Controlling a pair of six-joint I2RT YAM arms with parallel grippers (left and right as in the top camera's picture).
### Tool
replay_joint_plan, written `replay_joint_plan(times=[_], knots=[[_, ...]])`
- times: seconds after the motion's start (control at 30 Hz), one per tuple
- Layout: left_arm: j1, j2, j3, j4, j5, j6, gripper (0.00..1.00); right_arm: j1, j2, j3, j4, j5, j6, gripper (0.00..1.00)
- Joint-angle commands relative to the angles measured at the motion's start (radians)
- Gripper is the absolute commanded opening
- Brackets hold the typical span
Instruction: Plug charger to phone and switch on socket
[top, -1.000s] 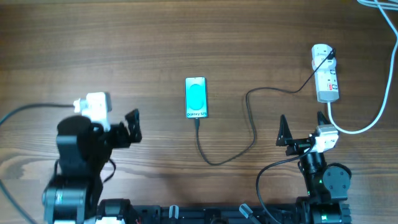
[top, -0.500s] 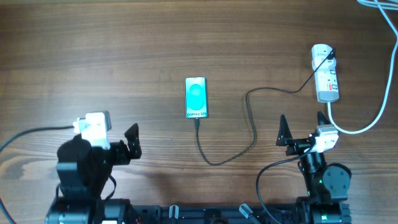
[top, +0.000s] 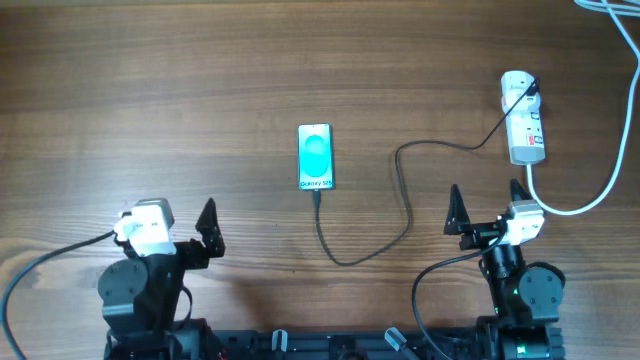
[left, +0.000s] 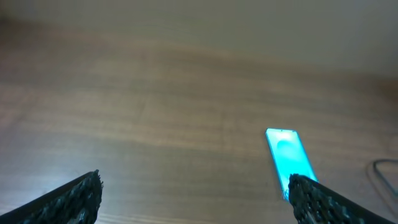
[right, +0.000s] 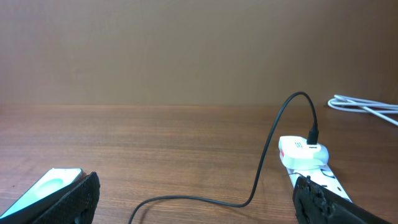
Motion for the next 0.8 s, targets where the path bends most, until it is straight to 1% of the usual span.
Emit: replay_joint_plan(times=[0.0,0.2,0.3,0.77], knots=[[0.008,-0.055,-0.067,0.064,0.037,0.018,1.00,-0.005,-0.012,-0.002,0.001,0.016,-0.013,1.00],[0.006,-0.123,-0.185,0.210,0.037,-0.069,1.00,-0.005,-0.012,-0.002,0.001,0.016,-0.013,1.00],[0.002,-0.150,-0.235,0.268,0.040,-0.087,1.00,-0.005,-0.012,-0.001,0.001,0.016,-0.013,1.00],[0.001,-0.193,-0.354,0.459,0.041,-0.079,1.00,-0.005,-0.012,-0.001,0.001,0.016,-0.013,1.00]])
